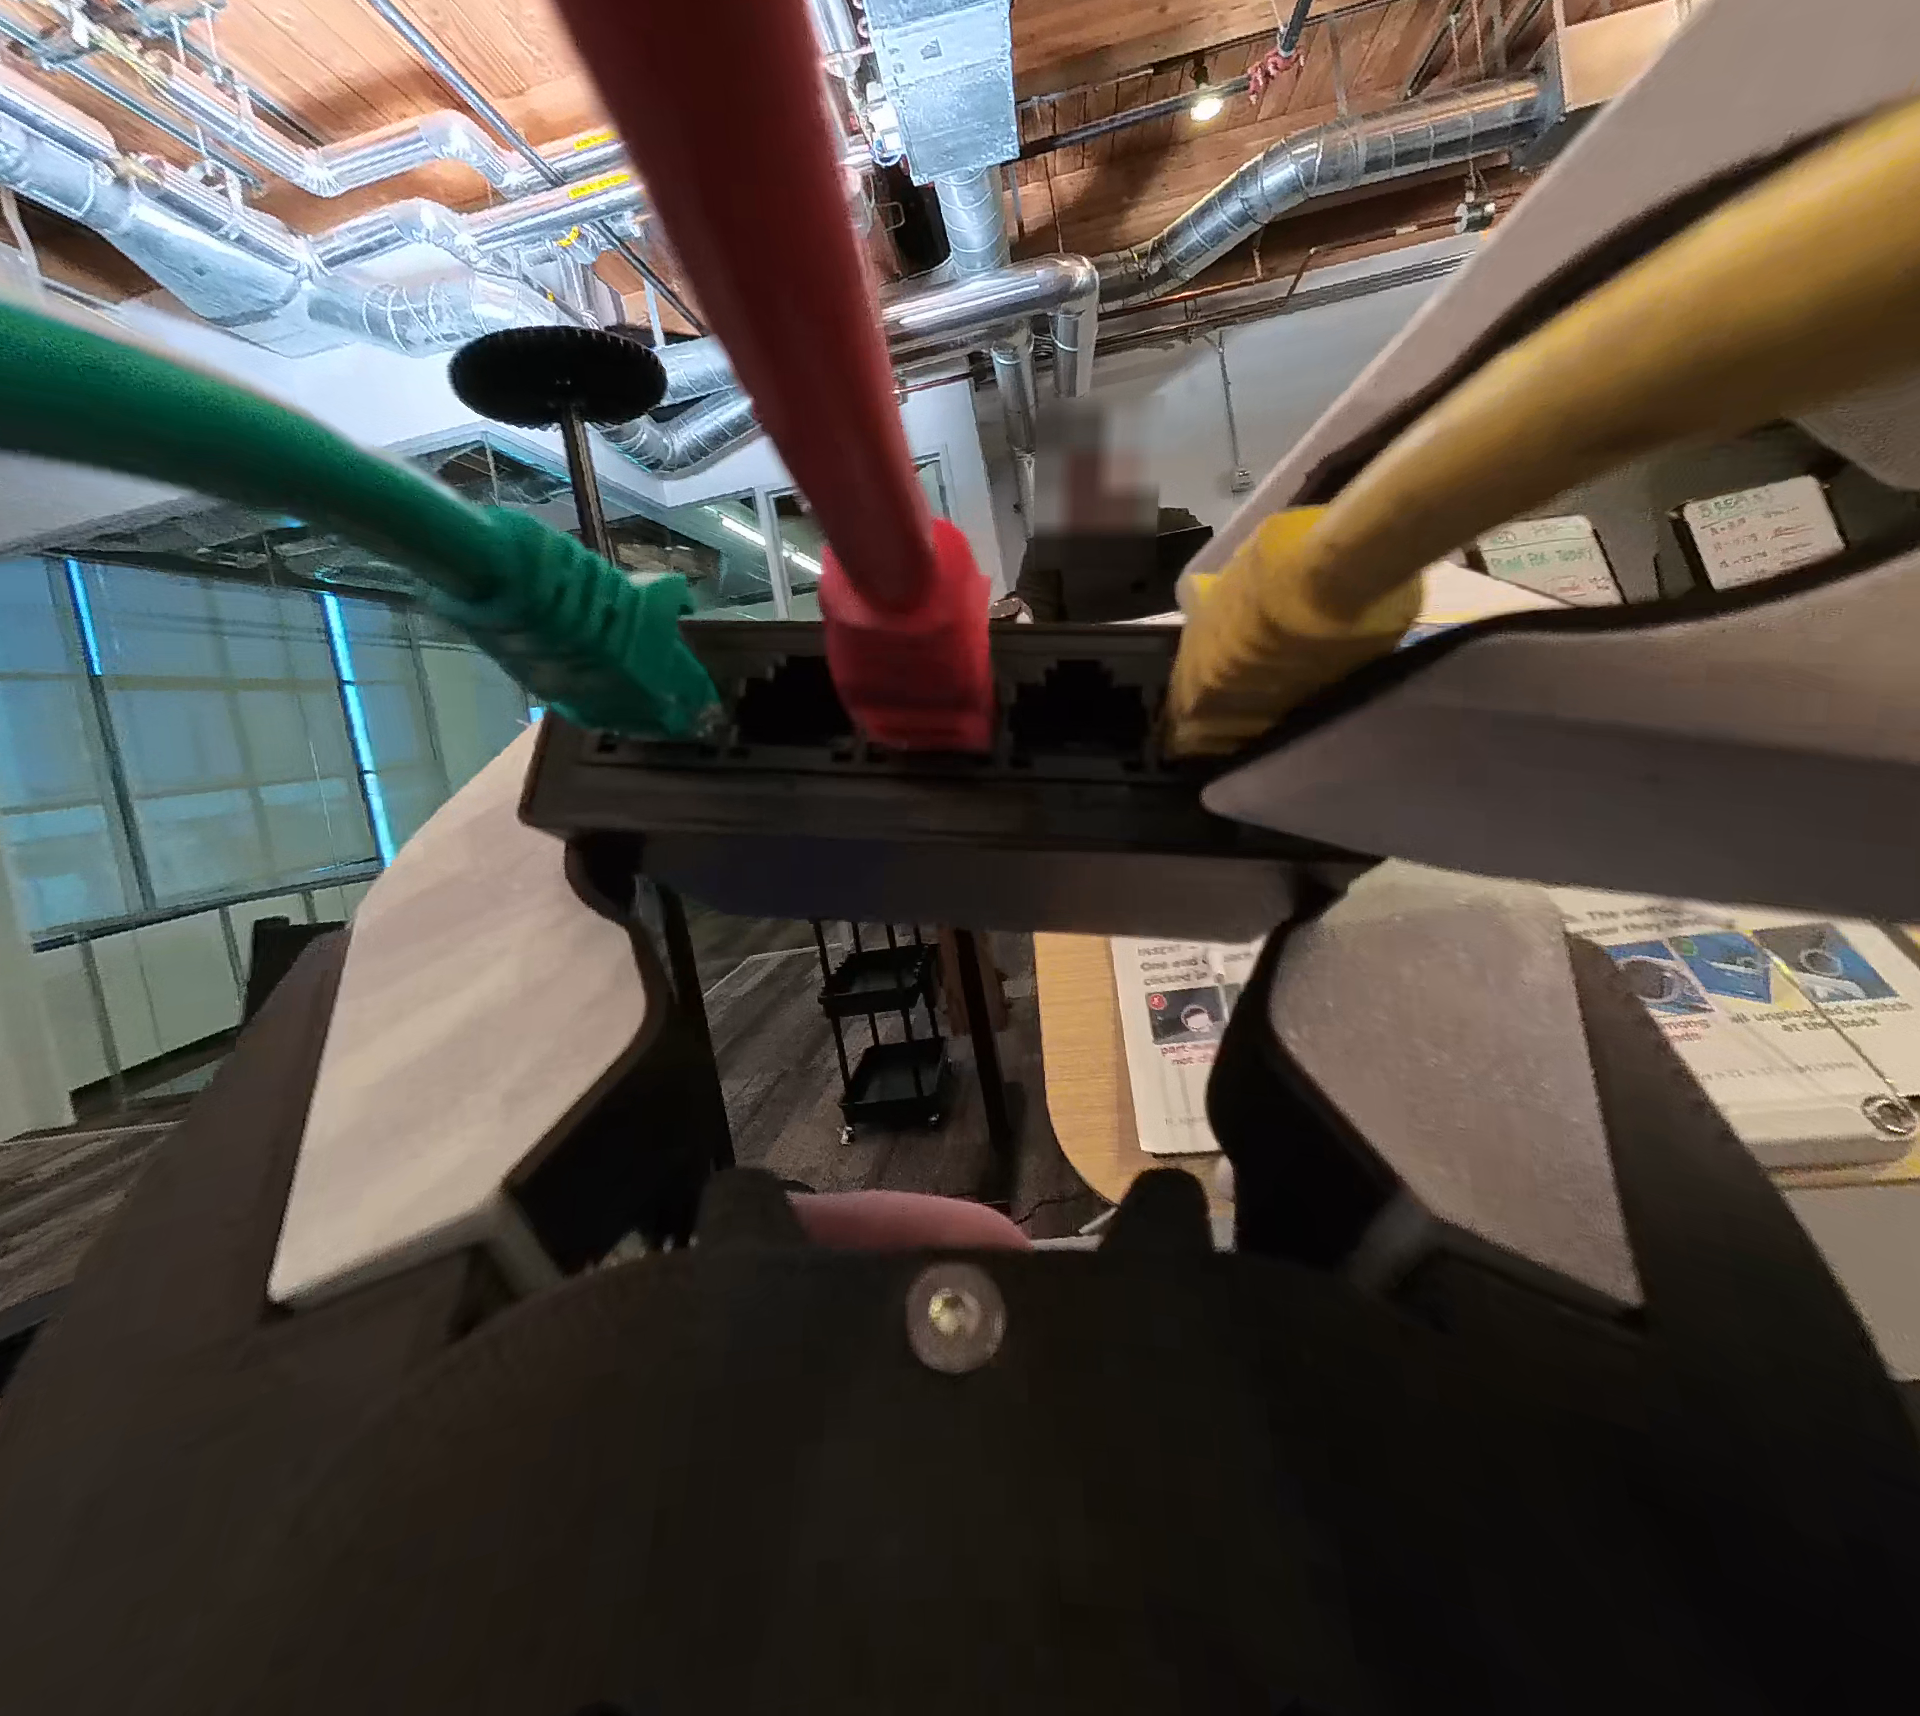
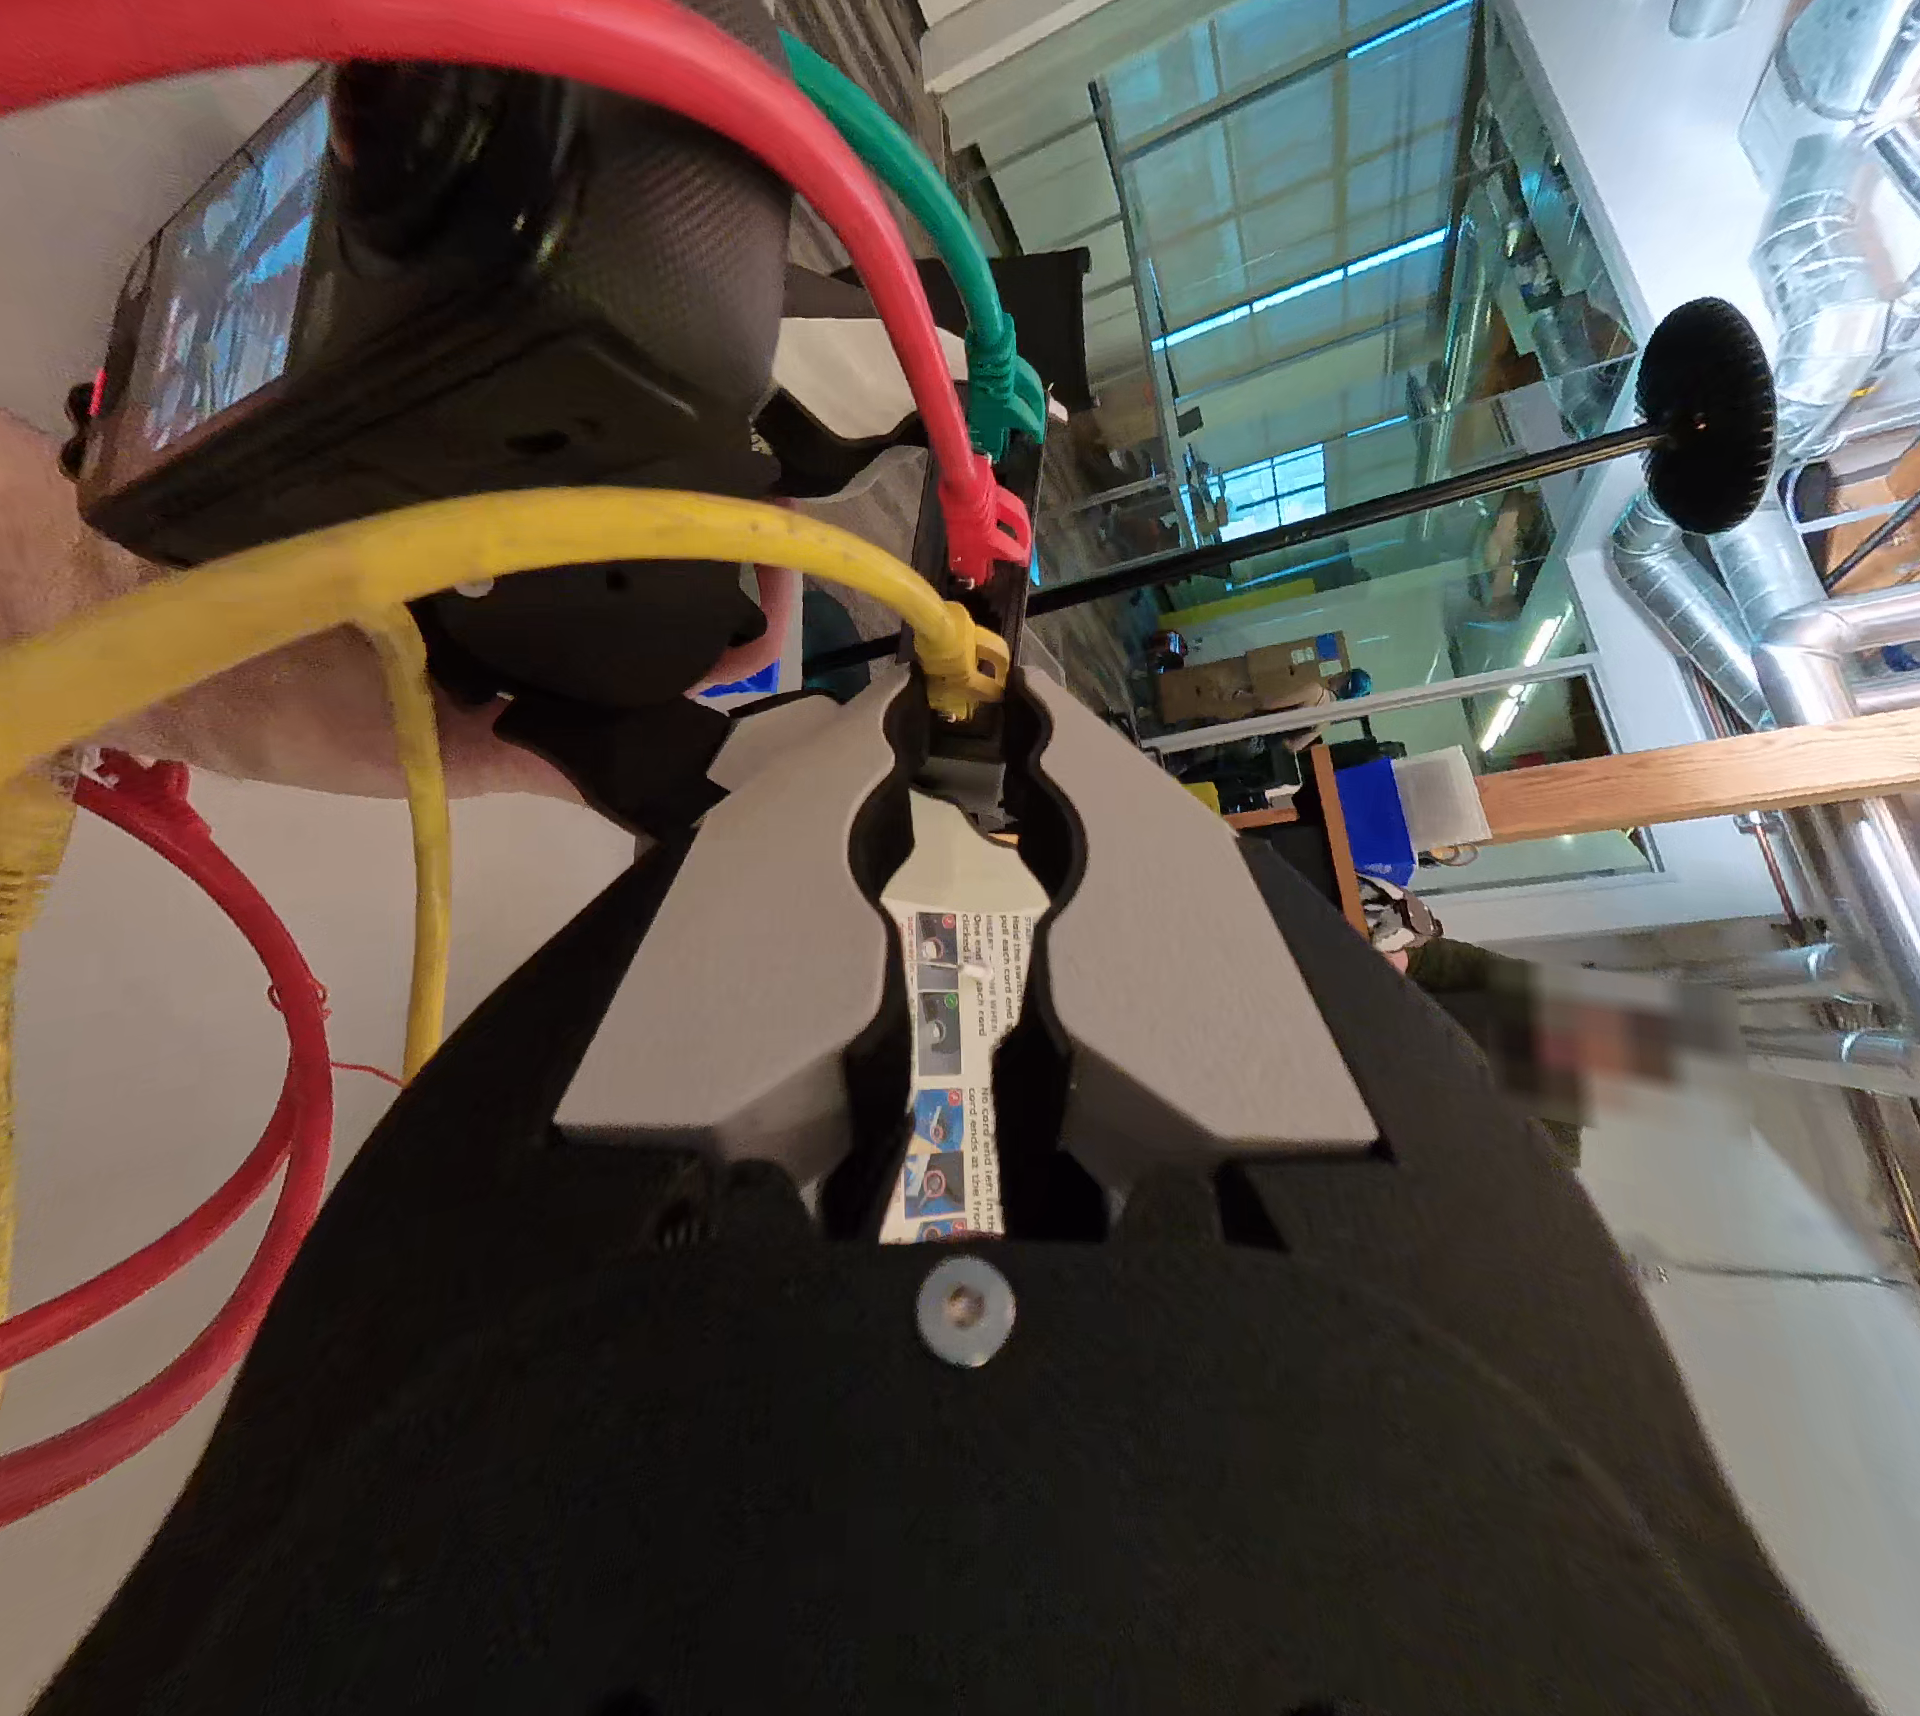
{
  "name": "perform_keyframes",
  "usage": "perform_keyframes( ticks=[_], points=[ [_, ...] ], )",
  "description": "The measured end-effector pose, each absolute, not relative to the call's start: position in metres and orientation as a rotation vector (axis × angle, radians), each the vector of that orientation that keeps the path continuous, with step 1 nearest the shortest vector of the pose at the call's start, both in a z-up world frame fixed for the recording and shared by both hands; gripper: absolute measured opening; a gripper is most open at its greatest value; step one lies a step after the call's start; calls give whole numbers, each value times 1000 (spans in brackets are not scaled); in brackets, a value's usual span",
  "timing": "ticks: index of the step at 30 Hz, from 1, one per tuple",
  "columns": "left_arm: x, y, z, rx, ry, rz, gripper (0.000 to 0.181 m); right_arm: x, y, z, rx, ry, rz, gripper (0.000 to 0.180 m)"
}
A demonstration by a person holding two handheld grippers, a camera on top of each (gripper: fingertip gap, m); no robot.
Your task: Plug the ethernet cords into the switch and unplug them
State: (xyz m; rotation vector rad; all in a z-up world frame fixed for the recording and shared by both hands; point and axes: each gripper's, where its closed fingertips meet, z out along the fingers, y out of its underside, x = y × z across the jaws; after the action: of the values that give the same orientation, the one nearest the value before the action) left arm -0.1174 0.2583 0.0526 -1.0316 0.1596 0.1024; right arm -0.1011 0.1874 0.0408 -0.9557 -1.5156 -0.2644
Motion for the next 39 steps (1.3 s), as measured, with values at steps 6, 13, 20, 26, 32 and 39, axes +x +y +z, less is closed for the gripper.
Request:
perform_keyframes(
  ticks=[6,13,20,26,32,39],
  points=[
    [-121,254,58,-1002,168,160,124,-102,183,43,-955,-1512,-243,13],
    [-123,253,59,-1005,164,143,124,-104,182,43,-937,-1550,-301,11],
    [-126,254,58,-1005,167,170,124,-106,181,41,-980,-1573,-185,10],
    [-136,264,54,-1063,141,125,124,-119,173,25,-974,-1613,-179,10],
    [-158,278,47,-1066,118,180,124,-102,175,47,-990,-1517,-116,11],
    [-168,296,33,-1131,102,134,124,-39,188,60,-1090,-1413,-228,10]
  ],
)
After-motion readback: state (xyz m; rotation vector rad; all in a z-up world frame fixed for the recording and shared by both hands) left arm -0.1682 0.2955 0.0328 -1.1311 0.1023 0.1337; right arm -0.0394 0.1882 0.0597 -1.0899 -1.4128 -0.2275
